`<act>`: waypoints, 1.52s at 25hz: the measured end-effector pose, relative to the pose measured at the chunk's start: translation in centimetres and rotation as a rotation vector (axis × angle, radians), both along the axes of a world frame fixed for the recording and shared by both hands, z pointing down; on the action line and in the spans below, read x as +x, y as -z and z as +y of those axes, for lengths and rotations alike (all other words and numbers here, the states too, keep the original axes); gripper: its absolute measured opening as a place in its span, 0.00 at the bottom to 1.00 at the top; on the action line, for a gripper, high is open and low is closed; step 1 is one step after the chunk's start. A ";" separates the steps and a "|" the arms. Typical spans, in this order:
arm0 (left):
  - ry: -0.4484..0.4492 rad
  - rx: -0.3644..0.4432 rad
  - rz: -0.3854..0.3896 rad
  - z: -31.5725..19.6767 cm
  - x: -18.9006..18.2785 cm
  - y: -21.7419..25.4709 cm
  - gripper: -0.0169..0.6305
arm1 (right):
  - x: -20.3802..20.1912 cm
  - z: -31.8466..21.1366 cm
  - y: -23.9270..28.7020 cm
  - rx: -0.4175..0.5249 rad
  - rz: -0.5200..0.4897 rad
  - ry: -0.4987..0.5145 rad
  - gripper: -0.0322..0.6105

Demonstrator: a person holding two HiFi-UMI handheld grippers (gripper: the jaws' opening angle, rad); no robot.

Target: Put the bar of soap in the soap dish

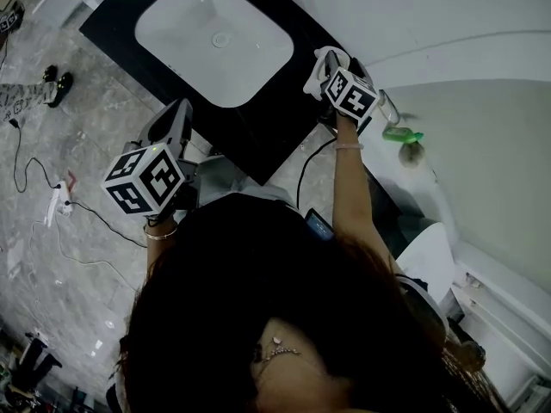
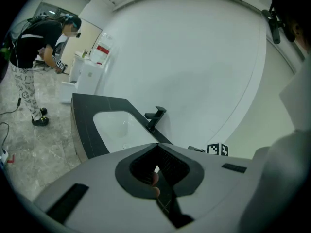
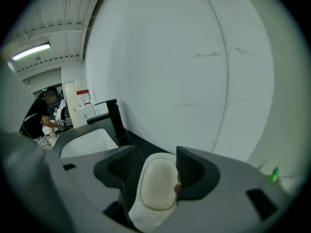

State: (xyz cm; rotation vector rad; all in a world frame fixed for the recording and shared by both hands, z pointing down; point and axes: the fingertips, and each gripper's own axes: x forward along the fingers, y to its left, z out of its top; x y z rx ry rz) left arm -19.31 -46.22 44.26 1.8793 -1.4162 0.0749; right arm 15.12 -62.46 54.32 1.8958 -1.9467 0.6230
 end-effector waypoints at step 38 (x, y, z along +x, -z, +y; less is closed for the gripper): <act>-0.366 0.039 -0.009 4.7 14.2 1.9 0.02 | -1.9 21.8 12.9 0.040 -0.104 0.104 0.08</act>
